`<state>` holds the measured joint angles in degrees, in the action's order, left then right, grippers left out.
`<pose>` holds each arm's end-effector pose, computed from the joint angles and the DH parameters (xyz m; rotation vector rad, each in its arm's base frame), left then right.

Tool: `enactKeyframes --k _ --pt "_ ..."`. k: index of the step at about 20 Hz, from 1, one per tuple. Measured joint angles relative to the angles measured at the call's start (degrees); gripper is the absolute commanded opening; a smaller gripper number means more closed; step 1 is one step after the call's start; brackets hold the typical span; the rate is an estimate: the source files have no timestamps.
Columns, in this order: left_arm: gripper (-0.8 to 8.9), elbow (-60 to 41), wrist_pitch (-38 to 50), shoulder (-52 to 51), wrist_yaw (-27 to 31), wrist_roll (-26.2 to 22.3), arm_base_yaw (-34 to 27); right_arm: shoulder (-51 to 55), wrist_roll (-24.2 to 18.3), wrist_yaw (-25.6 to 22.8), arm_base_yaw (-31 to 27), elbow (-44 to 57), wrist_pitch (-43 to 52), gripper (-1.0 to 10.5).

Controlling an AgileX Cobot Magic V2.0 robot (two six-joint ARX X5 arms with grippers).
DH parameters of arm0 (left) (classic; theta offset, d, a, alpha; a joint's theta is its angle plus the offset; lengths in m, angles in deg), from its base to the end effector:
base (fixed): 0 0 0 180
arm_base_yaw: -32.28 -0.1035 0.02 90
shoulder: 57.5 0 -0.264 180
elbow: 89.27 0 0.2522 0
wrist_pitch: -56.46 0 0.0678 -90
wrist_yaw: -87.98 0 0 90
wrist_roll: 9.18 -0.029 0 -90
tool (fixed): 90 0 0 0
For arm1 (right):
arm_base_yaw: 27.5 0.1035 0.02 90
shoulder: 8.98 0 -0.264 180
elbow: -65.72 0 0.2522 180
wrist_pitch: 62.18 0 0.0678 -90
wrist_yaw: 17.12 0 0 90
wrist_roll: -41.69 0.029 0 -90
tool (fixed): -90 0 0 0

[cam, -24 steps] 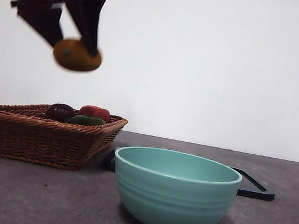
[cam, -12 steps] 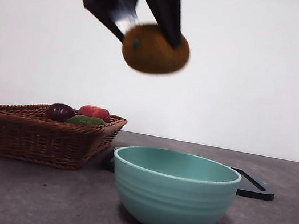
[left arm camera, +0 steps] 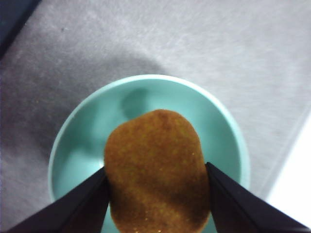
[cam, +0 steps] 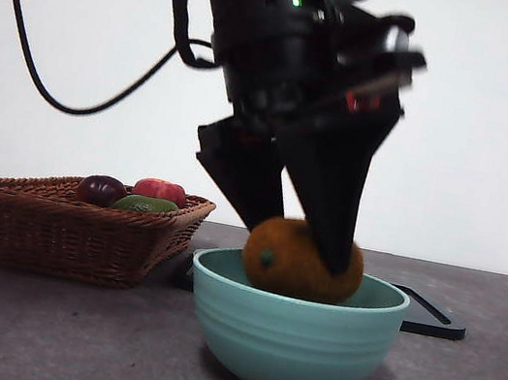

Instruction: Pick up the wifruite, put it on the bowl, pick up the plate, put it on desk

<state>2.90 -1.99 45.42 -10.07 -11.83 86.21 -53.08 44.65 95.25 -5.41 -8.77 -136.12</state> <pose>0.2093 -0.2942 0.2236 0.5292 1.1426 -0.9707 0.1038 0.0541 0.3496 0.0485 0.7976 0.7172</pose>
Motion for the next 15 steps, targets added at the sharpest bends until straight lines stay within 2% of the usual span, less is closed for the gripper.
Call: enactKeyframes --k 9,12,15 --pt "2.6 0.0 0.9 4.3 1.1 -0.7 0.9 0.0 0.0 0.0 0.0 0.0 0.0 3.7" --pt "4.1 0.0 0.5 4.3 1.1 -0.7 1.0 0.0 0.0 0.0 0.0 0.0 0.0 3.7" --pt "4.1 0.0 0.5 4.3 1.1 -0.8 1.0 0.0 0.0 0.0 0.0 0.0 0.0 3.7"
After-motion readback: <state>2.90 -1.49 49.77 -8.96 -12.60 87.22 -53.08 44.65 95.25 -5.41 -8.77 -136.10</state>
